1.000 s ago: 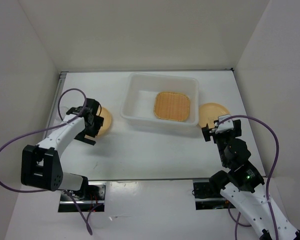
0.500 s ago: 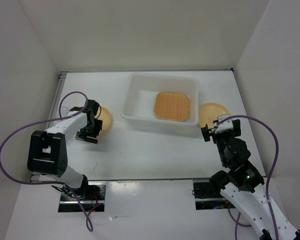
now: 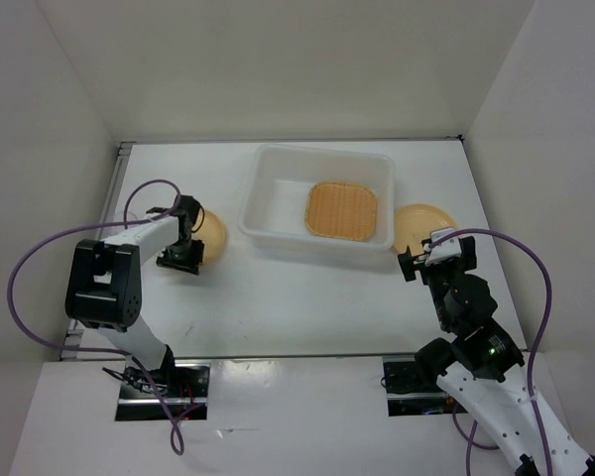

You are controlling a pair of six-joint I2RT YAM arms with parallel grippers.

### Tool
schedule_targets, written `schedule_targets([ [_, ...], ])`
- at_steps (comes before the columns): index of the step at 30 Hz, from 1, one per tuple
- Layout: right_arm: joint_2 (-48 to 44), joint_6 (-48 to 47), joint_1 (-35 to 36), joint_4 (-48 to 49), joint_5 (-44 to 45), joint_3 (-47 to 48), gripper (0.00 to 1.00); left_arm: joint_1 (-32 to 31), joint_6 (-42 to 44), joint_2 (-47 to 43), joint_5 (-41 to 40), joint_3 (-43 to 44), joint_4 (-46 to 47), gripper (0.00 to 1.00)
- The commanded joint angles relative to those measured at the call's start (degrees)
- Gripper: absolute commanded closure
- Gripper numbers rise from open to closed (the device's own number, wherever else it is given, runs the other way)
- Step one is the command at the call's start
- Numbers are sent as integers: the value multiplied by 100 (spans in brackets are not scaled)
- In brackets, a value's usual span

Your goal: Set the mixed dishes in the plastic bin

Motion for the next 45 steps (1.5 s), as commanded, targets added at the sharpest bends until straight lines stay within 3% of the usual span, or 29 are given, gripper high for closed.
schedule_targets([
  [1, 40, -19, 61, 138, -35, -48, 2, 33, 9, 91, -38, 169, -25, 58],
  [4, 40, -19, 61, 138, -35, -48, 2, 33, 70, 144, -38, 222, -25, 69],
  [8, -13, -19, 61, 138, -35, -48, 2, 33, 185, 197, 23, 275, 28, 75],
  [12, -13, -19, 61, 138, -35, -48, 2, 33, 185, 249, 24, 275, 28, 74],
  [15, -13, -19, 61, 138, -35, -48, 2, 33, 237, 302, 24, 328, 28, 38],
  [16, -13, -19, 61, 138, -35, -48, 2, 33, 237, 372, 24, 328, 28, 16],
  [20, -13, -19, 61, 138, -35, -48, 2, 33, 342, 539, 138, 441, 28, 7],
  [23, -13, -19, 61, 138, -35, -48, 2, 33, 343, 601, 138, 442, 80, 15],
  [26, -13, -19, 61, 138, -35, -48, 2, 33, 343, 601, 138, 442, 80, 42],
  [27, -13, -19, 61, 138, -35, -48, 2, 33, 343, 601, 138, 442, 80, 57],
  [33, -13, -19, 61, 138, -35, -48, 2, 33, 343, 539, 138, 389, 80, 98],
  [45, -13, -19, 61, 138, -35, -48, 2, 173, 299, -58, -547, 1380, -911, 100],
])
